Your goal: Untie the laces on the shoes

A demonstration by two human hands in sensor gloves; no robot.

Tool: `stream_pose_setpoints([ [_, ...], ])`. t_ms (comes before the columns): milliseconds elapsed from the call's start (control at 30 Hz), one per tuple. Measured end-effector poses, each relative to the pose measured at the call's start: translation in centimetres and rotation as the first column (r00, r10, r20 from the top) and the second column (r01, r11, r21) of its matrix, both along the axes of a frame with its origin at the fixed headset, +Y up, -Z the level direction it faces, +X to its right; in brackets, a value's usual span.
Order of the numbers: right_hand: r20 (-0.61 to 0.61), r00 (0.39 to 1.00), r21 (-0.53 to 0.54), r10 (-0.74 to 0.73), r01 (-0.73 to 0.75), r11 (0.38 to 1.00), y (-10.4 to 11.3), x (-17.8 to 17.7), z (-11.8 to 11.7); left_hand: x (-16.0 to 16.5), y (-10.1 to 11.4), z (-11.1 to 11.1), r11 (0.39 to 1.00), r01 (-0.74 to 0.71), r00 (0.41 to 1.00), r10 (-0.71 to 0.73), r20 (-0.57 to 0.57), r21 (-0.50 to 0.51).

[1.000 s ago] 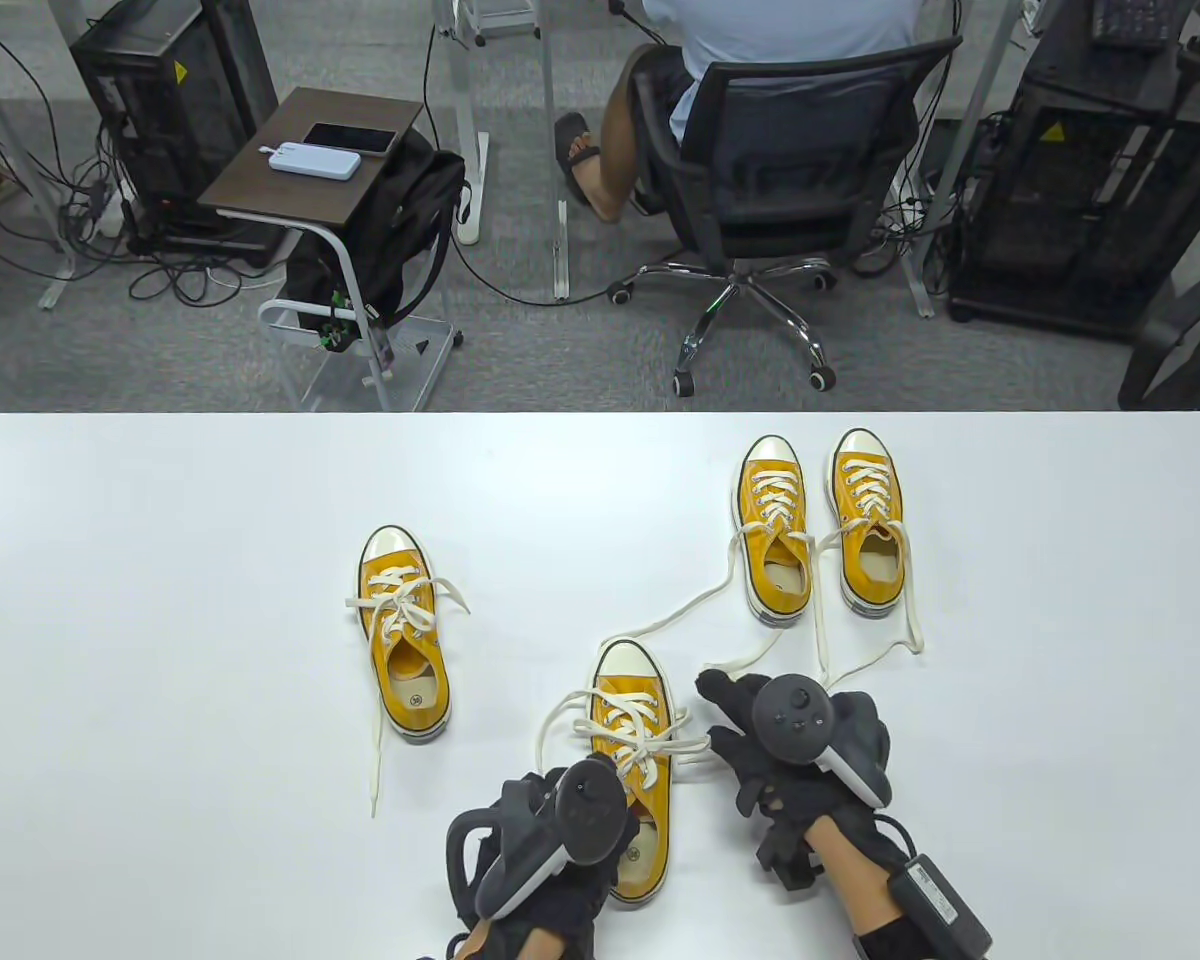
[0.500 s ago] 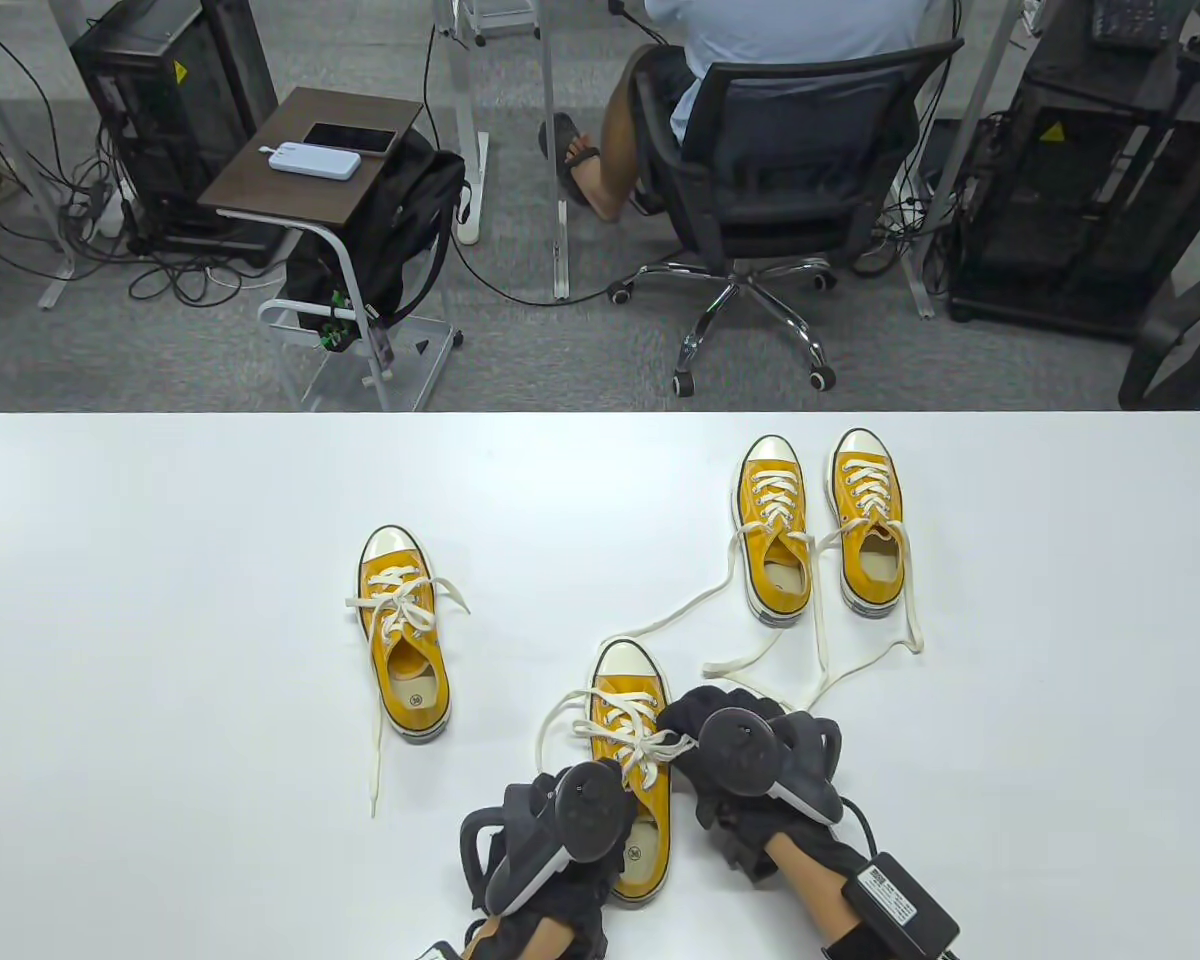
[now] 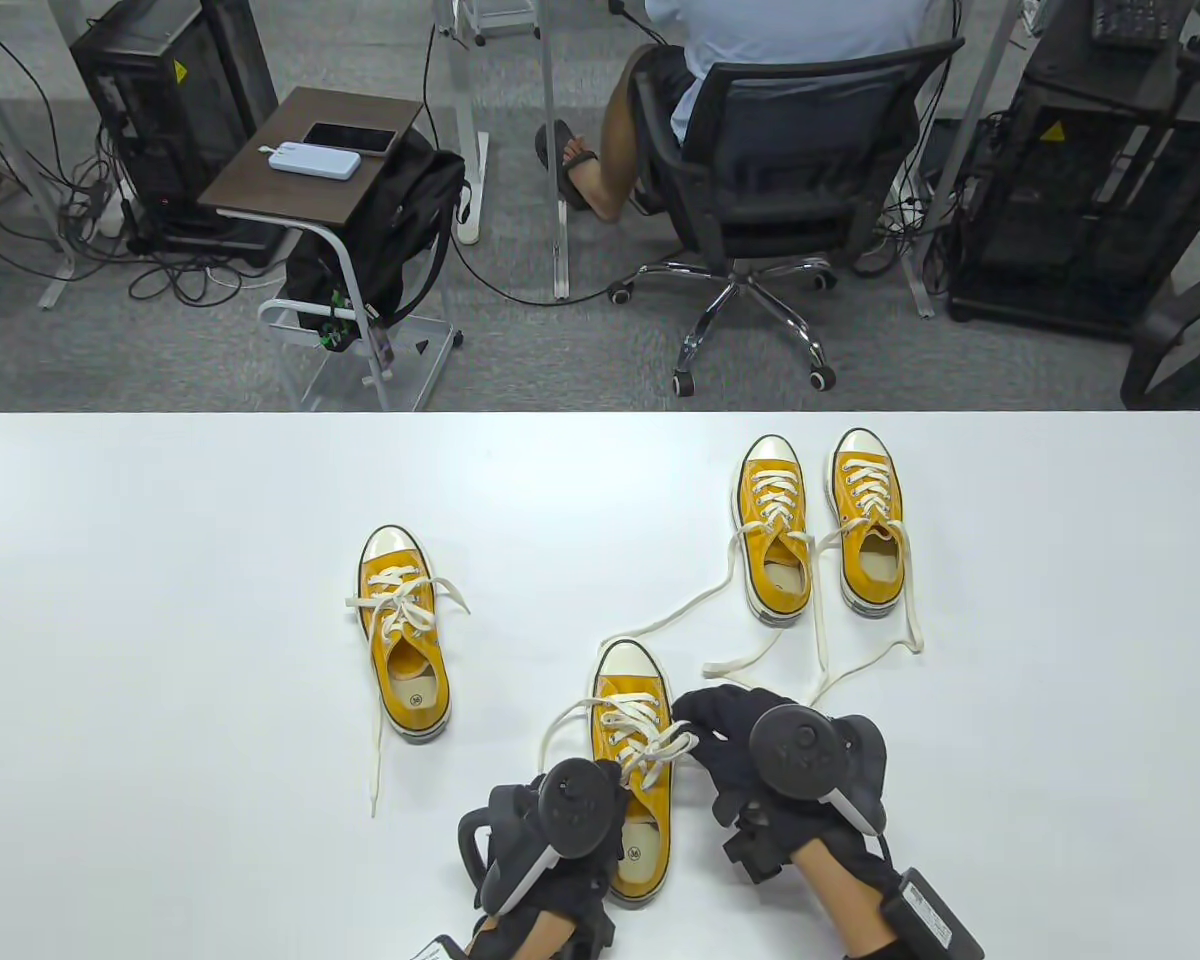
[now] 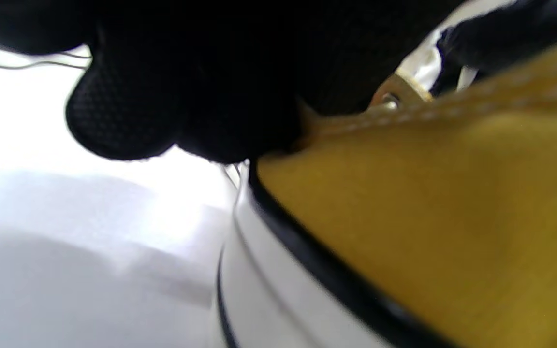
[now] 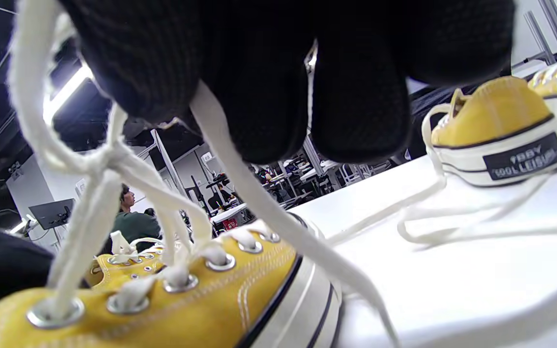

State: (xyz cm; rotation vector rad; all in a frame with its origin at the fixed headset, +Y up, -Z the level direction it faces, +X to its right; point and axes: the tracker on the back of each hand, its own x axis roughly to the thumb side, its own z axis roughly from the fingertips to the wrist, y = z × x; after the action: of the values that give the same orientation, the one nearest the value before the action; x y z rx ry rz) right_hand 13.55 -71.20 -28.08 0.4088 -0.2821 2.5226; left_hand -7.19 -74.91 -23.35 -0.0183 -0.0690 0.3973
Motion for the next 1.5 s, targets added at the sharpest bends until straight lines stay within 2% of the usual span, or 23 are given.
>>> stream_pose_setpoints([
  [100,0.046,0.999,0.038,-0.003,0.002,0.999,1.1,0.9,0.3,0.1,0.0,0.0,1.000,0.009,1.000,-0.009,-0.002,-0.003],
  [200,0.102,0.991,0.047,-0.083,0.078,0.996,2.1,2.8,0.3,0.0,0.0,0.0,1.000,0.000,1.000,0.000,-0.007,-0.005],
  [433,0.246,0.923,0.120,-0.296,0.274,0.954,4.4,9.7,0.6,0.0,0.0,-0.1,1.000,-0.007,1.000,0.007,-0.011,-0.015],
  [533,0.281,0.876,0.136,-0.392,0.368,0.920,4.7,12.5,0.7,-0.1,0.0,-0.2,1.000,-0.016,1.000,0.016,-0.013,-0.019],
  [767,0.344,0.802,0.128,-0.488,0.475,0.871,4.5,16.8,0.9,-0.2,0.0,-0.2,0.999,-0.031,0.999,0.030,-0.018,-0.028],
  [833,0.320,0.831,0.033,-0.455,0.470,0.882,4.3,17.3,0.7,-0.3,0.0,-0.3,0.999,-0.025,0.999,0.024,-0.023,-0.035],
  [900,0.337,0.825,0.034,-0.453,0.470,0.882,4.1,17.8,0.6,-0.3,0.0,-0.3,0.999,-0.035,0.999,0.034,-0.024,-0.036],
  [933,0.339,0.841,0.001,-0.422,0.448,0.894,4.0,17.9,0.5,-0.3,0.0,-0.3,0.999,-0.035,0.999,0.034,-0.025,-0.038],
  [1067,0.274,0.928,-0.246,-0.251,0.320,0.915,2.8,17.3,-0.3,-0.4,0.0,-0.3,0.998,-0.038,0.999,0.037,-0.026,-0.041],
  [1133,0.241,0.961,-0.378,-0.132,0.219,0.899,1.9,16.5,-0.8,-0.4,0.0,-0.3,0.998,-0.038,0.999,0.037,-0.024,-0.042],
  [1267,0.169,0.983,-0.578,0.071,0.040,0.815,-0.6,14.6,-1.8,-0.4,0.0,-0.3,0.998,-0.045,0.999,0.044,-0.023,-0.048],
  [1400,0.154,0.967,-0.644,0.201,-0.056,0.763,-2.1,13.5,-2.2,-0.4,-0.1,-0.4,0.997,-0.051,0.998,0.050,-0.022,-0.051],
  [1433,0.158,0.964,-0.640,0.215,-0.066,0.765,-2.0,13.4,-2.2,-0.4,-0.1,-0.4,0.997,-0.050,0.999,0.049,-0.020,-0.052],
  [1500,0.218,0.955,-0.564,0.201,-0.045,0.825,-1.3,13.3,-2.1,-0.5,-0.1,-0.4,0.997,-0.050,0.999,0.049,-0.020,-0.053],
])
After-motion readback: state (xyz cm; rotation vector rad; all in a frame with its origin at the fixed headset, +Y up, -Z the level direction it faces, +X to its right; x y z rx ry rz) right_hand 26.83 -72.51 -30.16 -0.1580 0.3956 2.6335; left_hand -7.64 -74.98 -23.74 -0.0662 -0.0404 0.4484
